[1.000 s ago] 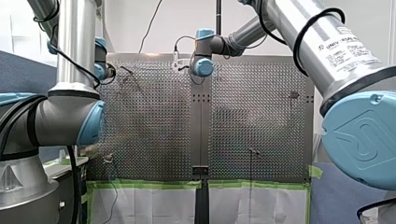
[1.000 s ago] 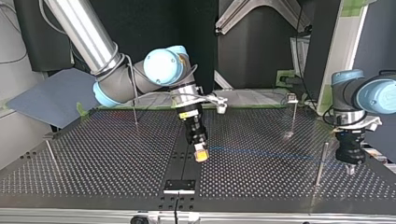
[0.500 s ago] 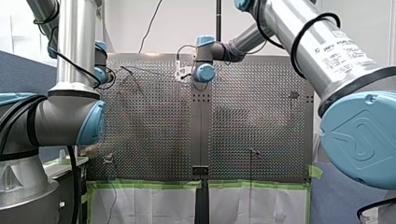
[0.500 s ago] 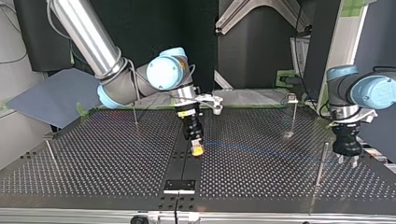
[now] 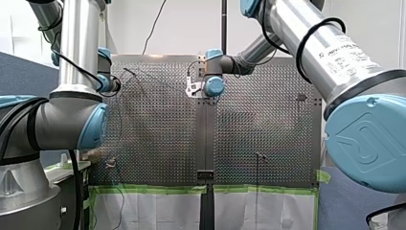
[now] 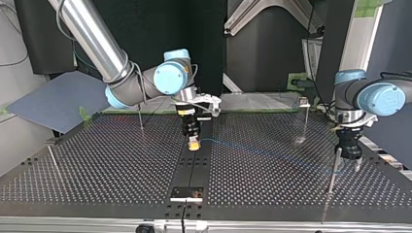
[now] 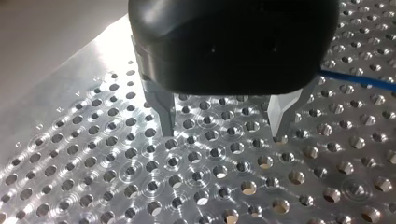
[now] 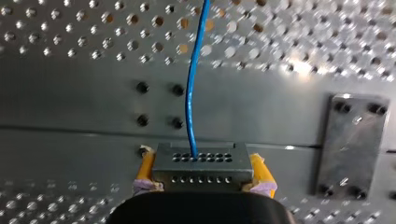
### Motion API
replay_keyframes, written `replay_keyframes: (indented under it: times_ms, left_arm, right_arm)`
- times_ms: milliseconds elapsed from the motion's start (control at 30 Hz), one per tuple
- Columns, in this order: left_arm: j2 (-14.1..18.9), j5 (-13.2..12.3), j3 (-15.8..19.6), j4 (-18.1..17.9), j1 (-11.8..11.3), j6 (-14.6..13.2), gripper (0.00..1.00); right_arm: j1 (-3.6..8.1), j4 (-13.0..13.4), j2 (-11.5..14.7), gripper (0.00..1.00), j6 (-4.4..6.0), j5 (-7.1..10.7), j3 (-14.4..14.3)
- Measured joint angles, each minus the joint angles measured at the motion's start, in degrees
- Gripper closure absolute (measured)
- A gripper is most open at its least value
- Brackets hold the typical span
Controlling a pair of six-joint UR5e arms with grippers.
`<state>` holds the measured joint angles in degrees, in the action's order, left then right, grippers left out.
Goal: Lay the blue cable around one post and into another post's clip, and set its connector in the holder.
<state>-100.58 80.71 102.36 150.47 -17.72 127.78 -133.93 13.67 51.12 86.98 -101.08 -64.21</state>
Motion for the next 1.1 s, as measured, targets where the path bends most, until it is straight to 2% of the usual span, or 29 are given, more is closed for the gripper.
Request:
replay_keyframes:
  times_ms: [133,433,733,900,1000,1100]
  left_arm:
    - [-0.12,-0.01,0.00,-0.86,0.00,1.18,0.01]
    - [-0.42,-0.11,0.01,-0.98,0.07,1.66,0.01]
    - [-1.62,-0.54,-0.07,-0.86,0.39,1.68,0.01]
    - [-1.65,-0.47,-0.07,-0.75,0.41,1.74,0.01]
    - [-1.66,-0.42,-0.08,-0.72,0.42,1.76,0.01]
    - [-1.66,-0.37,-0.08,-0.68,0.42,1.77,0.01]
  right_arm:
    - [0.72,1.97,0.02,1.00,0.95,-0.60,-2.02]
    - [1.94,7.03,0.08,1.00,2.46,-3.81,-7.09]
    - [3.56,11.66,0.07,1.00,3.01,-8.20,-11.72]
    - [4.38,14.15,0.04,1.00,4.06,-10.67,-14.22]
    - [4.95,15.52,0.02,1.00,4.09,-12.04,-15.57]
    - [5.50,17.07,0.01,1.00,3.57,-13.60,-17.13]
